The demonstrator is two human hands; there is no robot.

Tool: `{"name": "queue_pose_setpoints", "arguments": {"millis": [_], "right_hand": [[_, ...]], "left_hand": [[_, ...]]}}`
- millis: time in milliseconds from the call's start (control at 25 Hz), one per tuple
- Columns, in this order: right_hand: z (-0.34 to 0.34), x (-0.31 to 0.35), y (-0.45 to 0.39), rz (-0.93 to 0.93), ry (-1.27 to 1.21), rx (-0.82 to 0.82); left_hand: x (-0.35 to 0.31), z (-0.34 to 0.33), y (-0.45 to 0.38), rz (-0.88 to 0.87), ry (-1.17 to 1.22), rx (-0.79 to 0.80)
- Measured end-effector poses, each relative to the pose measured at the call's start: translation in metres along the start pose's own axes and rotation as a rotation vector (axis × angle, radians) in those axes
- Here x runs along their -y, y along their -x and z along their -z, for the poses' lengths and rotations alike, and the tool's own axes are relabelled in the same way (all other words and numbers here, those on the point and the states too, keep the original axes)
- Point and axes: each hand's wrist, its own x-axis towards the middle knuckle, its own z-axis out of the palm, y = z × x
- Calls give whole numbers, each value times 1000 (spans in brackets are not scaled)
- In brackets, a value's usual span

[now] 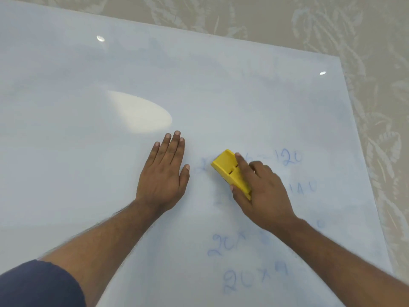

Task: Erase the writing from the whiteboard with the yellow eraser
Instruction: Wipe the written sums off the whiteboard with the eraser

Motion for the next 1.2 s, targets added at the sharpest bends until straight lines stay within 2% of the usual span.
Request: {"name": "queue_pose_setpoints", "arguments": {"millis": [240, 440, 800, 1080, 1200], "right_hand": [[-6, -24, -63, 152, -4, -1], [-23, -30, -85, 204, -50, 97], [-49, -1, -91, 209, -71, -16], [-29, -25, -66, 448, 32, 143], [-18, -41, -64, 455, 85, 178]], "left_hand": [[6, -14, -6, 19, -85, 58], [3, -13, 5, 27, -105, 43], [-1, -14, 19, 63, -109, 36], [1, -16, 21, 41, -117, 22], [2, -16, 22, 28, -111, 26]]}}
